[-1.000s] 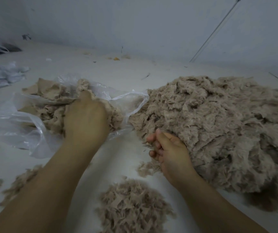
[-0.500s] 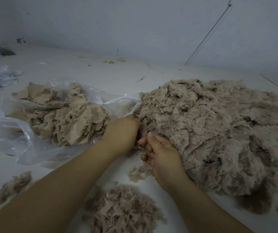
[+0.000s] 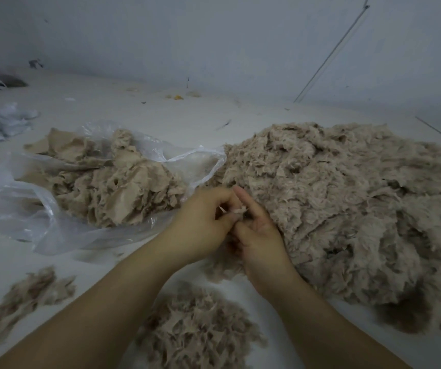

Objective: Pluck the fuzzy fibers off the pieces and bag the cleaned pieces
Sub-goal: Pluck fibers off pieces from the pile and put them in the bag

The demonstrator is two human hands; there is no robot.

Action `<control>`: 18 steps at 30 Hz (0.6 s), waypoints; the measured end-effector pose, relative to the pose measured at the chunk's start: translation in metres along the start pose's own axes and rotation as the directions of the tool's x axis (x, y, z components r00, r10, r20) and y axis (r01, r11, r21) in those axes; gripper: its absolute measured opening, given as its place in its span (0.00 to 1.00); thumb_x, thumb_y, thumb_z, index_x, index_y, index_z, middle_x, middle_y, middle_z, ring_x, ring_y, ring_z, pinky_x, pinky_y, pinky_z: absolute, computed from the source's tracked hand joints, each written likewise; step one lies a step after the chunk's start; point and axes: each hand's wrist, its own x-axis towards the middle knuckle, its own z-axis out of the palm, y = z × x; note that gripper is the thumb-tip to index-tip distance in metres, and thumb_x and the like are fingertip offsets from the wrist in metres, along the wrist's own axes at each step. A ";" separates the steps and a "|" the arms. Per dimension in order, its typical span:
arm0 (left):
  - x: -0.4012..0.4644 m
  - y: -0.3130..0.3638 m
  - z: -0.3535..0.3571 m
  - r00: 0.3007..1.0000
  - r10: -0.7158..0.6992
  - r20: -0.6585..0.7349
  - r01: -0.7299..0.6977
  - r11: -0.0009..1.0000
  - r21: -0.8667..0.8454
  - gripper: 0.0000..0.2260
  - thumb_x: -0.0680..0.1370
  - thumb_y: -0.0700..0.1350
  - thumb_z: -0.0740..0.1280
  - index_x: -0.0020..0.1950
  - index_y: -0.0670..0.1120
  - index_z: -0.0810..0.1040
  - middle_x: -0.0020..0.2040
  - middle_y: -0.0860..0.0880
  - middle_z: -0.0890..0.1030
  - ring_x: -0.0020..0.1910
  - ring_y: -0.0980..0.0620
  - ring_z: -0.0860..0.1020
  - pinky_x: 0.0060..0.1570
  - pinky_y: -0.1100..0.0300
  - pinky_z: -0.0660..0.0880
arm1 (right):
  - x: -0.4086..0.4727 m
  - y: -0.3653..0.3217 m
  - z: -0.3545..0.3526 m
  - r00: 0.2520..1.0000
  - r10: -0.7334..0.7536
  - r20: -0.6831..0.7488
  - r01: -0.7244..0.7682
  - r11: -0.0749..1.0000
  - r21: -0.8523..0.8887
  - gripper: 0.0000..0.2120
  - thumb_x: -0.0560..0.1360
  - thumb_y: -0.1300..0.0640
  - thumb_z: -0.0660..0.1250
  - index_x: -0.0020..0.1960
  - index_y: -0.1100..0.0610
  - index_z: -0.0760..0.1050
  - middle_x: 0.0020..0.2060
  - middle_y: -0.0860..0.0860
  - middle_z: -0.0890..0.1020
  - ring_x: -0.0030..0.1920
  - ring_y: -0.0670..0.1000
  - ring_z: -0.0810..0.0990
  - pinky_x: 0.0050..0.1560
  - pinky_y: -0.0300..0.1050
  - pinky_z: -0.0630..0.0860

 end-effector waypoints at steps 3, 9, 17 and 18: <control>-0.005 -0.003 -0.001 0.988 -0.154 0.019 0.152 0.932 -0.330 0.05 0.79 0.36 0.67 0.44 0.37 0.77 0.41 0.44 0.84 0.35 0.49 0.80 0.34 0.58 0.76 | 0.000 0.000 0.001 1.000 0.001 -0.005 -0.001 1.000 -0.027 0.14 0.80 0.61 0.65 0.62 0.49 0.79 0.47 0.55 0.86 0.40 0.48 0.82 0.36 0.39 0.77; -0.007 -0.014 -0.001 0.941 -0.317 -0.117 0.163 0.728 -0.666 0.08 0.80 0.34 0.63 0.41 0.39 0.74 0.34 0.41 0.81 0.32 0.47 0.78 0.28 0.57 0.76 | 0.003 0.002 0.001 0.995 0.062 -0.081 -0.069 0.994 -0.081 0.06 0.79 0.58 0.67 0.51 0.59 0.82 0.41 0.52 0.85 0.40 0.47 0.82 0.37 0.38 0.76; -0.005 -0.028 -0.005 0.937 -0.299 -0.181 0.062 0.651 -0.756 0.10 0.82 0.34 0.60 0.41 0.41 0.72 0.31 0.45 0.76 0.28 0.51 0.74 0.30 0.58 0.76 | 0.006 0.003 0.000 0.978 0.114 -0.174 -0.122 0.992 -0.038 0.03 0.77 0.60 0.70 0.47 0.60 0.80 0.42 0.55 0.83 0.40 0.47 0.81 0.38 0.39 0.77; -0.005 -0.028 -0.006 0.937 -0.298 -0.184 0.054 0.641 -0.765 0.10 0.82 0.34 0.60 0.41 0.41 0.72 0.30 0.45 0.75 0.27 0.51 0.74 0.30 0.58 0.76 | 0.006 0.002 0.000 0.978 0.117 -0.173 -0.127 0.991 -0.043 0.04 0.77 0.60 0.70 0.49 0.61 0.80 0.45 0.57 0.84 0.42 0.49 0.81 0.38 0.39 0.77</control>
